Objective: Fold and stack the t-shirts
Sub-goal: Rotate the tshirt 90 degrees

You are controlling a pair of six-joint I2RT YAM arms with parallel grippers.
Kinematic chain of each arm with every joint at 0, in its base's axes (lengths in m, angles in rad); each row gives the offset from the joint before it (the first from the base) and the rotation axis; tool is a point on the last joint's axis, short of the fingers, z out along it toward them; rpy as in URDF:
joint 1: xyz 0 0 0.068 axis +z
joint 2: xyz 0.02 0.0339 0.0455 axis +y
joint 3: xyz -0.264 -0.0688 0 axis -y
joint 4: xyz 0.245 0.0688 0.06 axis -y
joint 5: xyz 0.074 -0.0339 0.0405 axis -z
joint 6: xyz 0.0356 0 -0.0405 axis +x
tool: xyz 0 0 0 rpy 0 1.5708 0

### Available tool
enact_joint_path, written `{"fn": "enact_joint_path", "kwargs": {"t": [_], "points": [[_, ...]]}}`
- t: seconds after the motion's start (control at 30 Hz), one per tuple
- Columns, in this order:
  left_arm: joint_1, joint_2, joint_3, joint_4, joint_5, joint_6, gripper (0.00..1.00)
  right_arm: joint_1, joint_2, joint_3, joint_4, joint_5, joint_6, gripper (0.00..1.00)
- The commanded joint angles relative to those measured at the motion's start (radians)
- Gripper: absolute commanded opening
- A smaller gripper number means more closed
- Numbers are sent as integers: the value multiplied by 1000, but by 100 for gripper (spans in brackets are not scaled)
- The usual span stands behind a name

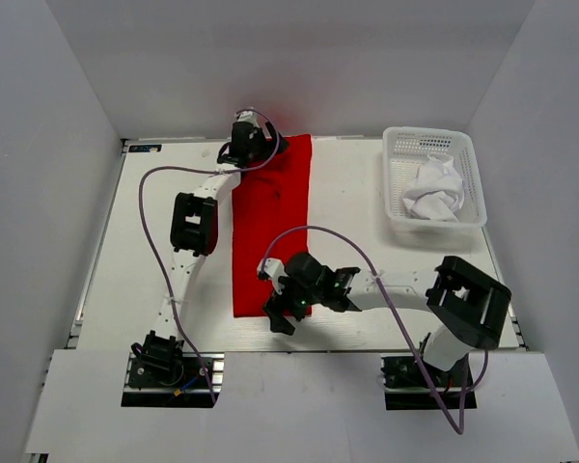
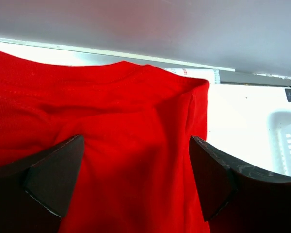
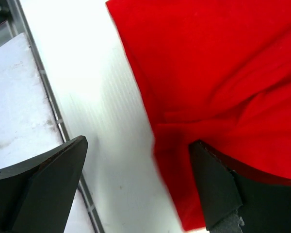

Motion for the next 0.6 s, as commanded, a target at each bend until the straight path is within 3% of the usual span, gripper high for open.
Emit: {"fn": "enact_joint_path", "kwargs": {"t": [0.0, 0.13, 0.2, 0.37, 0.5, 0.53, 0.57], "points": [[21, -62, -43, -110, -57, 14, 100, 12, -103, 3, -4, 37, -24, 90], [21, -201, -117, -110, -21, 63, 100, 9, -250, -62, 68, 85, -19, 90], [21, -353, -141, -119, -21, 87, 100, 9, -300, -90, 115, 73, -12, 90], [21, -537, -193, -240, -21, 124, 100, 6, -382, -147, 162, 134, 86, 90], [21, -824, -582, -239, 3, 109, 100, -14, -445, -228, 188, 303, 194, 90], [21, -960, -673, -239, -13, 94, 100, -17, -459, -242, 182, 312, 209, 90], [21, -1026, -847, -239, -13, 83, 100, -20, -462, -242, 153, 337, 240, 90]]}}
